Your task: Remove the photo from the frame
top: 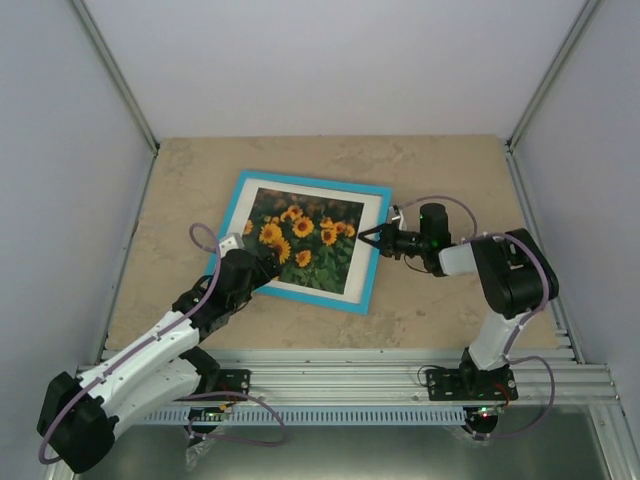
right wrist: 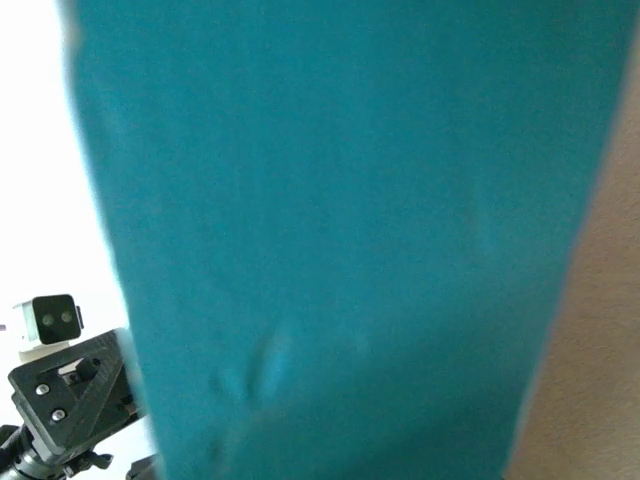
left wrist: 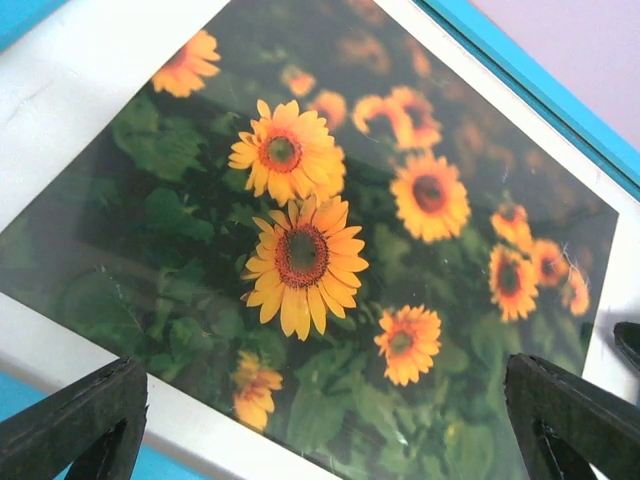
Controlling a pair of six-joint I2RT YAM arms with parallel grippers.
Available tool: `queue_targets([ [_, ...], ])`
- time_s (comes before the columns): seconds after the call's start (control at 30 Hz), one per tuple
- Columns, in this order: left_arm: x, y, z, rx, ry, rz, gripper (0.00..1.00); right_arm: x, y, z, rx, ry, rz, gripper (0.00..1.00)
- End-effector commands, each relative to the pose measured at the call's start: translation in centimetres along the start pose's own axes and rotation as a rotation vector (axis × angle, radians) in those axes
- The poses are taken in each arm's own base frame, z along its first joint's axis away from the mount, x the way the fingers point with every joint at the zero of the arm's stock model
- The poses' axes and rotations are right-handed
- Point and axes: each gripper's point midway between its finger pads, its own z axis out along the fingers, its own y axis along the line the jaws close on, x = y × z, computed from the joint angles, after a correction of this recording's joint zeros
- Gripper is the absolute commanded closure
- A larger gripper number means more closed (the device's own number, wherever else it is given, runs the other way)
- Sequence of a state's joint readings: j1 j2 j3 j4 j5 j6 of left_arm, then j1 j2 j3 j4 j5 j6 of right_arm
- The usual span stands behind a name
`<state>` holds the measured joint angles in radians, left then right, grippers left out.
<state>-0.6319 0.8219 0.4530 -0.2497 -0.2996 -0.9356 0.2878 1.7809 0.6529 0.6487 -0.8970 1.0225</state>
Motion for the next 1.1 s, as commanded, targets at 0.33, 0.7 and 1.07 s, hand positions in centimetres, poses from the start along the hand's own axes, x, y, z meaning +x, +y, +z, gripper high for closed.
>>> queue_targets([
  [0.33, 1.4, 0.5, 1.4, 0.005, 0.037, 0.016, 0.01, -1.3, -5.0, 2.6, 0.091, 0.078, -0.067, 0.84],
  [0.7, 1.6, 1.5, 1.8, -0.018, 0.052, 0.004, 0.00, -1.5, -6.6, 3.1, 0.141, 0.110, -0.069, 0.85],
  [1.07, 1.0, 1.2, 1.2, -0.013, 0.035, 0.003, 0.01, 2.6, -6.0, 2.8, 0.107, 0.206, -0.097, 0.99],
])
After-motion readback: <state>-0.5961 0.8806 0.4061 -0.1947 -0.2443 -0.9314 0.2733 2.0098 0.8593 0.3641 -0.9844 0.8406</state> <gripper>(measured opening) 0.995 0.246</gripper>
